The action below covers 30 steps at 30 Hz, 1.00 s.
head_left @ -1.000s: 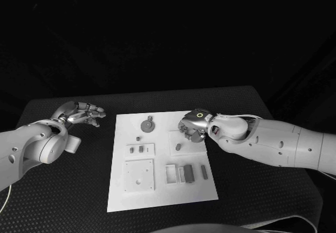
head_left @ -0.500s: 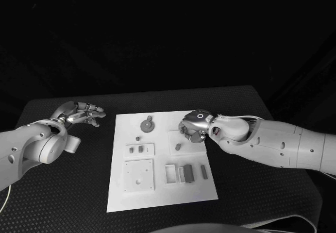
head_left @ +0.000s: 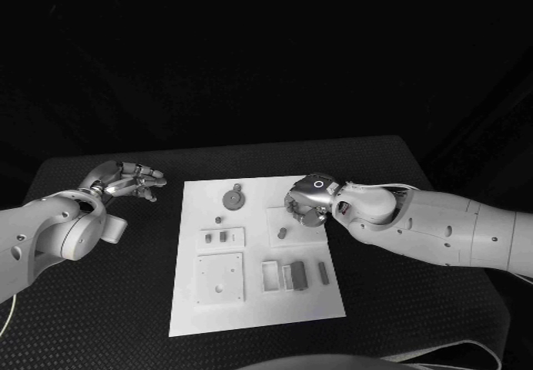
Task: Assemble the parts on the task board
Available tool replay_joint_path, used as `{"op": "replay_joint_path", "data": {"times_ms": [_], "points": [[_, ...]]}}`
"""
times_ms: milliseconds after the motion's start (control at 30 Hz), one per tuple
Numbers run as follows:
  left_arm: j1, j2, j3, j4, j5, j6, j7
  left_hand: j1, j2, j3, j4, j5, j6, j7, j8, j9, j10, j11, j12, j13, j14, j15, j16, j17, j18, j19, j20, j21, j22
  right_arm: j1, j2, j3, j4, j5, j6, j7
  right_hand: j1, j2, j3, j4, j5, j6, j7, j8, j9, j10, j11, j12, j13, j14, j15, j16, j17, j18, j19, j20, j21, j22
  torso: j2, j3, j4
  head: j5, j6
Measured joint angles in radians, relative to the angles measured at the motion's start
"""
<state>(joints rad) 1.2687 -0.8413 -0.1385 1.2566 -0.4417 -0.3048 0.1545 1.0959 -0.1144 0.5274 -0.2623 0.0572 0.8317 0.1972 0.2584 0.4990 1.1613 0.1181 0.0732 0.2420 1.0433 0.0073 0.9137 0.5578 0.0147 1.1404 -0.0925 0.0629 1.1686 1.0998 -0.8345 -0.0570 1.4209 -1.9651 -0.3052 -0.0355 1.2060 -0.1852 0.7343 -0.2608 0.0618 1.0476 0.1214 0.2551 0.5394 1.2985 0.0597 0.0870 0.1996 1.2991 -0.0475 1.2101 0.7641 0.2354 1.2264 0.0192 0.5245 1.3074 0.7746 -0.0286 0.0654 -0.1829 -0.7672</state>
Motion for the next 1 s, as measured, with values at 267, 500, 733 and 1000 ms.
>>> {"op": "replay_joint_path", "data": {"times_ms": [267,500,733,1000], "points": [[0.0,0.0,0.0,-0.001,0.0,0.0,0.0,0.0,0.0,-0.003,-0.003,0.0,0.0,0.0,0.0,0.0,0.001,-0.001,0.0,0.001,0.0,0.0,0.0,0.001,0.0,0.0,0.0,0.0,0.0,0.0,-0.003,-0.004,-0.006,-0.004,-0.016,0.0,0.002,-0.044,0.004,0.016,0.0,-0.037,0.019,-0.014,-0.013,-0.044,0.026,-0.02,-0.023,-0.006,0.013,0.0,-0.003,0.0,-0.003,0.003,0.0,0.0,0.0,0.0,0.0002,-0.002,0.0],[0.0,0.0,0.0,-0.001,0.0,0.0,0.0,0.0,0.0,-0.003,-0.003,0.0,0.0,0.0,0.0,0.0,0.001,-0.001,0.0,0.001,0.0,0.0,0.0,0.001,0.0,0.0,0.0,0.0,0.0,0.0,-0.003,-0.005,-0.004,-0.01,-0.019,-0.001,0.006,-0.048,0.004,0.021,0.0,-0.039,0.018,-0.014,-0.013,-0.044,0.026,-0.019,-0.028,-0.006,0.013,0.0,-0.003,0.0,-0.004,0.004,0.0,0.0,0.0,0.0,0.0002,-0.004,-0.002],[0.0,-0.001,0.0,-0.001,0.0,0.0,0.0,0.0,0.0,-0.003,-0.003,0.0,0.0,0.0,0.0,0.0,0.001,-0.001,0.0,0.001,0.0,0.0,0.0,0.001,0.0,0.0,0.0,0.0,-0.001,0.0,0.0,-0.006,-0.006,-0.014,-0.021,-0.003,0.006,-0.048,0.0,0.025,0.0,-0.035,0.014,-0.009,-0.012,-0.025,0.012,-0.009,-0.027,-0.006,0.013,0.006,-0.002,0.0,-0.002,0.003,0.0,0.0,0.0,0.0,0.0002,-0.004,-0.001],[0.0,-0.001,0.0,-0.002,0.0,0.0,0.0,0.0,0.0,-0.003,-0.003,0.0,0.0,0.0,0.0,0.0,0.001,-0.001,0.0,0.002,0.0,0.0,0.0,0.001,0.0,0.0,0.0,0.0,-0.001,-0.002,0.011,-0.006,-0.01,-0.015,-0.025,-0.004,0.005,-0.046,-0.008,0.047,0.0,-0.024,0.003,0.003,-0.006,-0.003,0.009,-0.005,-0.021,0.0,0.008,0.016,0.001,0.0,0.007,0.001,0.004,0.0,0.0,-0.0004,0.0009,-0.003,0.0]]}}
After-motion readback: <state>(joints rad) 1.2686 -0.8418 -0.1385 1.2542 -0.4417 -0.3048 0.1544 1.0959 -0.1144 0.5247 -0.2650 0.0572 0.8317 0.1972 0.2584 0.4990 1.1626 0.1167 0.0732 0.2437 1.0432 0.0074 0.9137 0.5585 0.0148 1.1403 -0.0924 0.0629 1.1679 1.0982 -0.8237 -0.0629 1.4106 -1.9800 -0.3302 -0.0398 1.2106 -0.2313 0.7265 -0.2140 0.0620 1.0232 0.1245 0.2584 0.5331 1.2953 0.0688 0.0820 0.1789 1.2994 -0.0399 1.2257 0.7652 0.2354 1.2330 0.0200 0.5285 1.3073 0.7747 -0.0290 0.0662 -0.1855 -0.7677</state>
